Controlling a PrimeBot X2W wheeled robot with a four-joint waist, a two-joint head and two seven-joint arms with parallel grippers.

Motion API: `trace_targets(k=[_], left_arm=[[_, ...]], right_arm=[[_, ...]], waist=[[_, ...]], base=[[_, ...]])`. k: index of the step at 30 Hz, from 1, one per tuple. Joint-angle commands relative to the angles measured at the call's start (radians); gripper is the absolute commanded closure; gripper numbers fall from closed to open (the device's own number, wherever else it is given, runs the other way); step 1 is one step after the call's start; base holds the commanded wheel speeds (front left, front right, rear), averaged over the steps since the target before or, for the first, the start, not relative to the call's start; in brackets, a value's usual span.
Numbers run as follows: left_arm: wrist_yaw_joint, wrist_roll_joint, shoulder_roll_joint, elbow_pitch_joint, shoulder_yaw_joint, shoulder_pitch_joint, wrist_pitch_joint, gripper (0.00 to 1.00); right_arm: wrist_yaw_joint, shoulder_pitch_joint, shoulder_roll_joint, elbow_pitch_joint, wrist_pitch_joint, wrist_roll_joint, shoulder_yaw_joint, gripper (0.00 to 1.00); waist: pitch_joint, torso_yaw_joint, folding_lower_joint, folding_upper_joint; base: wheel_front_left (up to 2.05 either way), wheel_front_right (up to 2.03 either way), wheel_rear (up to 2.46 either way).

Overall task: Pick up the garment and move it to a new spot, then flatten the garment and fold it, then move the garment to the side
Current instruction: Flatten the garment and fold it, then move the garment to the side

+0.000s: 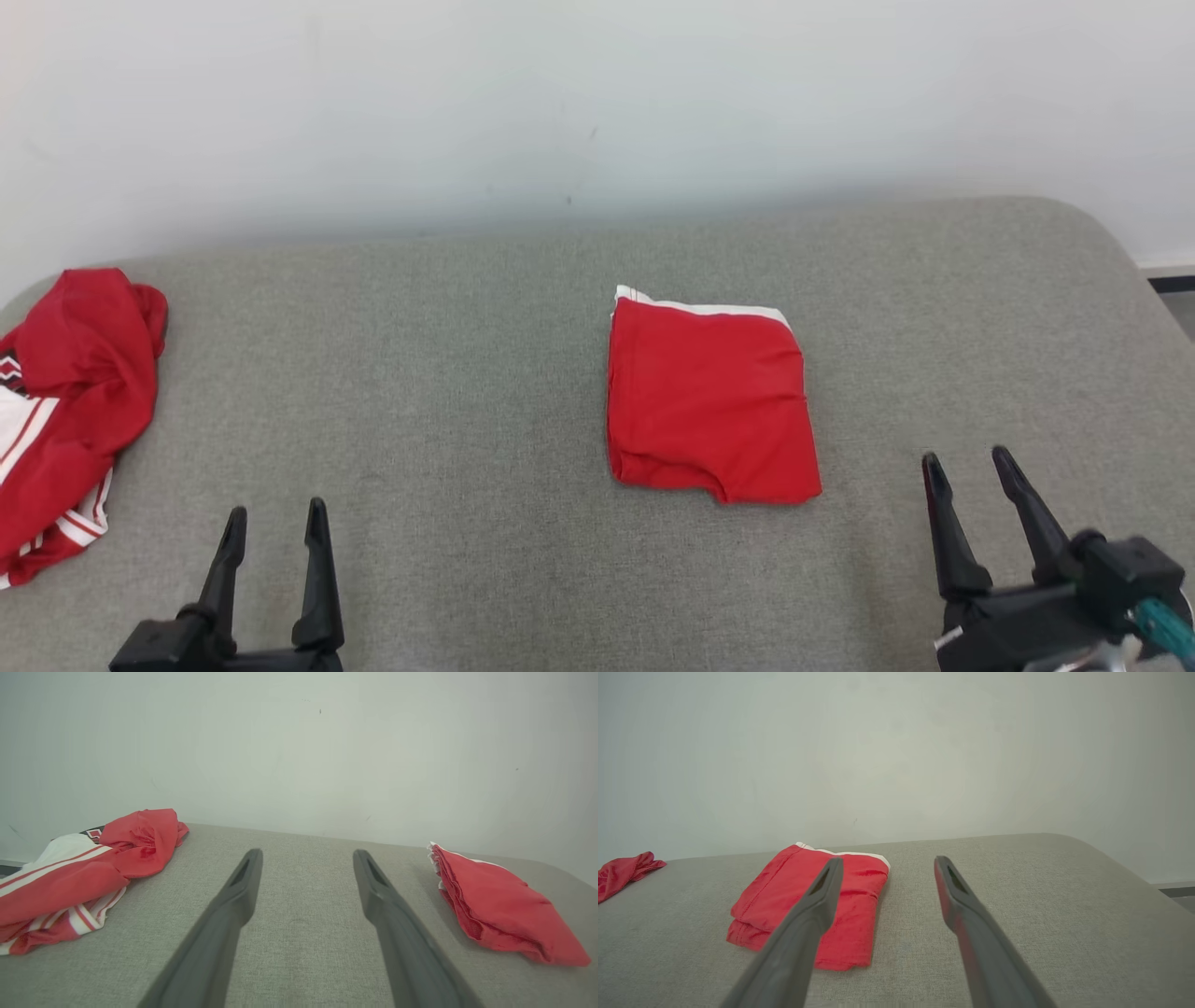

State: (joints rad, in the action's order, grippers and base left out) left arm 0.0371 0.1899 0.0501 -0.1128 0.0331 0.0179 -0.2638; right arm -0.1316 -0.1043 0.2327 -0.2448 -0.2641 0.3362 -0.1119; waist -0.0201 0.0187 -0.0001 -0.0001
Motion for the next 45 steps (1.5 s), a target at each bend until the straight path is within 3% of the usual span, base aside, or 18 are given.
trace_targets(k=[1,20,39,45], left_arm=[[0.004,-0.014,0.003,0.010,0.009,-0.026,-0.001,0.00],[0.038,-0.059,0.008,0.046,0.047,-0.109,-0.001,0.00],[0.046,-0.064,0.004,0.035,0.046,-0.088,-0.001,0.00],[0.050,-0.060,0.003,0.027,0.044,-0.077,-0.001,0.00]], right_arm=[[0.002,0.035,-0.014,0.020,0.000,-0.013,0.020,0.00],[0.002,0.151,-0.043,0.065,0.000,-0.039,0.081,0.00],[0.002,0.124,-0.062,0.025,0.000,-0.010,0.091,0.00],[0.002,0.044,-0.025,-0.012,0.026,-0.005,0.059,0.00]], waist=[[0.019,0.004,0.0001,0.0001],[0.053,-0.022,0.0001,0.0001],[0.058,-0.025,0.0001,0.0001],[0.043,-0.033,0.0001,0.0001]], base=[[0.00,0.00,0.00],[0.00,0.00,0.00],[0.00,0.00,0.00],[0.00,0.00,0.00]])
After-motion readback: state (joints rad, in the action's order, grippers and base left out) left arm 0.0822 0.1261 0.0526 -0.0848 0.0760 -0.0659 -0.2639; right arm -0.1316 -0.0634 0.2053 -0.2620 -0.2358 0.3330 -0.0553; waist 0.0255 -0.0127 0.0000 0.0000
